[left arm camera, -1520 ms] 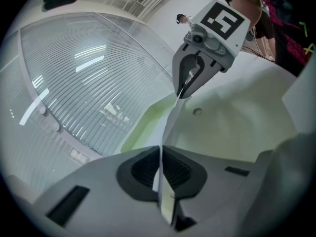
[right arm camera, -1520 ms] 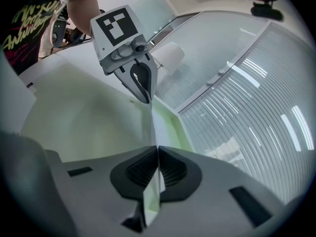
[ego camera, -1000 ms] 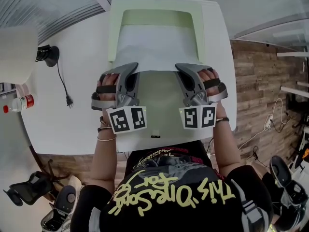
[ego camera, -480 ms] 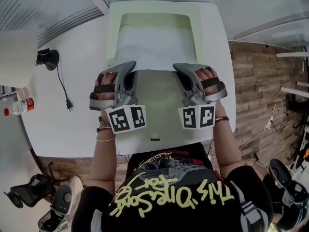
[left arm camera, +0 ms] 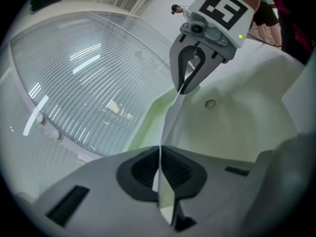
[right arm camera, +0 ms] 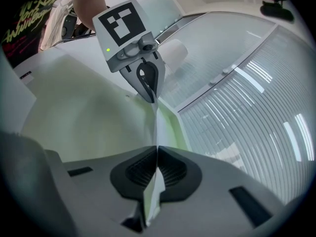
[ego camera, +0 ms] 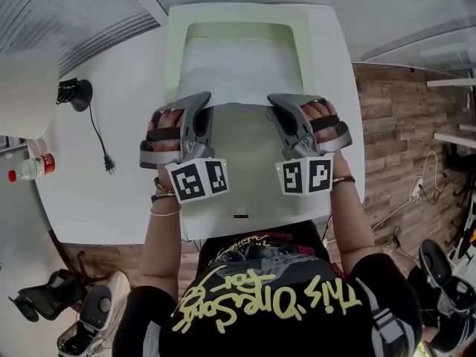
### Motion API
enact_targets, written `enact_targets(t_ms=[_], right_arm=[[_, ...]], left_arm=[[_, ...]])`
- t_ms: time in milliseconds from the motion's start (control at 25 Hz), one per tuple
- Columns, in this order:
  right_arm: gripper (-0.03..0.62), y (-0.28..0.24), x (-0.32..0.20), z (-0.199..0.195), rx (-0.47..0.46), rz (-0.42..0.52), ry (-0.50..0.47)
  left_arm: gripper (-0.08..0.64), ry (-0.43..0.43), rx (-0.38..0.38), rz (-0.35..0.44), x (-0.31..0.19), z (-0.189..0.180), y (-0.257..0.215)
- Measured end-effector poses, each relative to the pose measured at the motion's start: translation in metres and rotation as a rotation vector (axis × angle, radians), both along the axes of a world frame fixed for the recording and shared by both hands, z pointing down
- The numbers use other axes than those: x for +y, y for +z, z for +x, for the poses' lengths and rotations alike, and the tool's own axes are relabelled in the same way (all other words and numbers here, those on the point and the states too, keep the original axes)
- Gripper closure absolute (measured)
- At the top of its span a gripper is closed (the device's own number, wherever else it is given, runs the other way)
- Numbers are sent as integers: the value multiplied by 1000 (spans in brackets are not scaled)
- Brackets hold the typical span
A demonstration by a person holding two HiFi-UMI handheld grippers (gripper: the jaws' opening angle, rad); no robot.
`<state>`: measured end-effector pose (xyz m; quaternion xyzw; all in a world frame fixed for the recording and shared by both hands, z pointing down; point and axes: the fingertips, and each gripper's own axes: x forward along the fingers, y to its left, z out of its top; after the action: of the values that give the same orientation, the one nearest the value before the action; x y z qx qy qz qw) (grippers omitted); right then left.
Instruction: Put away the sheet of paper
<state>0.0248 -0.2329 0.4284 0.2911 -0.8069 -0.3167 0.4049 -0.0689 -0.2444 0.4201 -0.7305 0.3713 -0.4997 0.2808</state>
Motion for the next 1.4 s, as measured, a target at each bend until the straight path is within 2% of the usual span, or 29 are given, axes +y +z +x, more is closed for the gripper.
enact_targets(t_ms=[400,880,1160,1400], right_arm=[[584,5,-3,0,26,-7,-19],[584,8,-13,0,29,-7,-16],[584,7,-21,1,33,-4,-15],[584,9,-25,2,41,-6,-20]], left_arm=[[551,-22,-52,-18,-10,-3,8],[551,-30,-68,-25,-17,-3,7],[552,-49,-34,-56,-23,-4,9],[552,-53,-40,-55,-26,-3,9]])
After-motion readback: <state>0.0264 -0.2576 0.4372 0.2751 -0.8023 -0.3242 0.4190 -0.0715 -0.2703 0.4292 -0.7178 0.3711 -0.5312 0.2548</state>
